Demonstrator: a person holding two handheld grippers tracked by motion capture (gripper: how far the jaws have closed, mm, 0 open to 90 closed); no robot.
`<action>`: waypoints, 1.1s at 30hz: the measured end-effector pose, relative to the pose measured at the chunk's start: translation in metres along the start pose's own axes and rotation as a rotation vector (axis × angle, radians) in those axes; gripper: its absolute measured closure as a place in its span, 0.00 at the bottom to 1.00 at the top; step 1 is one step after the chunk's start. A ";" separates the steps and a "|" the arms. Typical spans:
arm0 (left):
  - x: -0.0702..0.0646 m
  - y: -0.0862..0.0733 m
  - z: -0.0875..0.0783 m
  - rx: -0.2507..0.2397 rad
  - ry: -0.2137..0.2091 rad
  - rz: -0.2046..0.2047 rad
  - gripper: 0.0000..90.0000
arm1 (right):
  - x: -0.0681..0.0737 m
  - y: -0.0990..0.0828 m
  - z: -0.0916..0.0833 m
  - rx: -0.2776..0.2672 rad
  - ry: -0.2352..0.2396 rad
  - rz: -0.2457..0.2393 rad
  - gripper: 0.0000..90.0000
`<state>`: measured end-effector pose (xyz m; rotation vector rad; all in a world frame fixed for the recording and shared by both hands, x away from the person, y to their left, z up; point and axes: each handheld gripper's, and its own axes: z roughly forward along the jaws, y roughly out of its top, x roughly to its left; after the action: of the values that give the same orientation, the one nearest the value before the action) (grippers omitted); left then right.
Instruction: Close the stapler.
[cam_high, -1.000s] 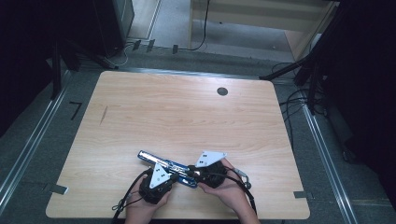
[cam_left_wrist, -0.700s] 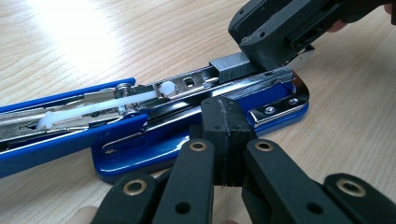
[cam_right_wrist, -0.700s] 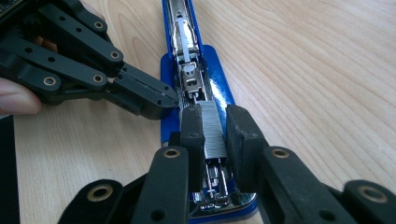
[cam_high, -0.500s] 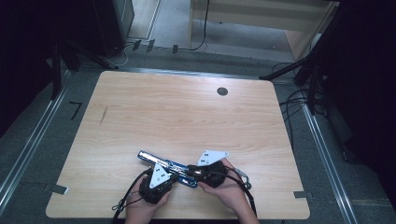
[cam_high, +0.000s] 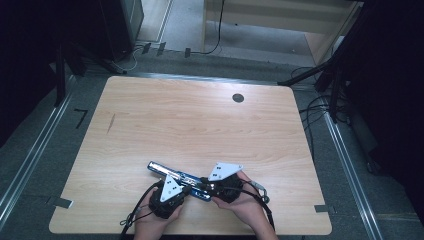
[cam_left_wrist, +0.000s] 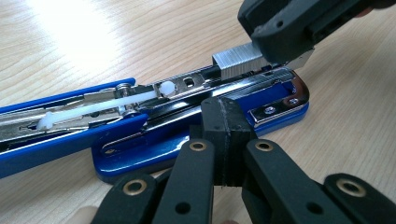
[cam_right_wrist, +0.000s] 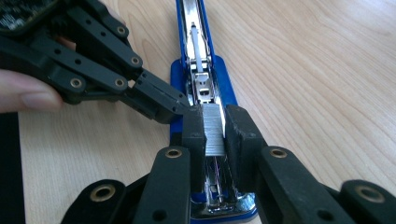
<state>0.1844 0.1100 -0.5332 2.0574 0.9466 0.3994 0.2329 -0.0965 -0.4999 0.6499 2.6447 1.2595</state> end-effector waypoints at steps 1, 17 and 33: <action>0.000 0.000 0.000 0.000 0.000 0.002 1.00 | 0.000 0.000 0.001 0.007 -0.004 -0.007 0.89; 0.000 0.000 0.000 0.001 0.001 0.002 1.00 | 0.001 -0.001 0.001 0.022 -0.016 -0.028 0.89; 0.000 0.000 0.000 0.000 -0.001 -0.001 1.00 | 0.001 0.001 -0.005 0.020 -0.005 -0.022 0.89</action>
<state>0.1845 0.1101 -0.5332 2.0567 0.9473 0.3983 0.2312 -0.0989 -0.4960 0.6237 2.6563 1.2255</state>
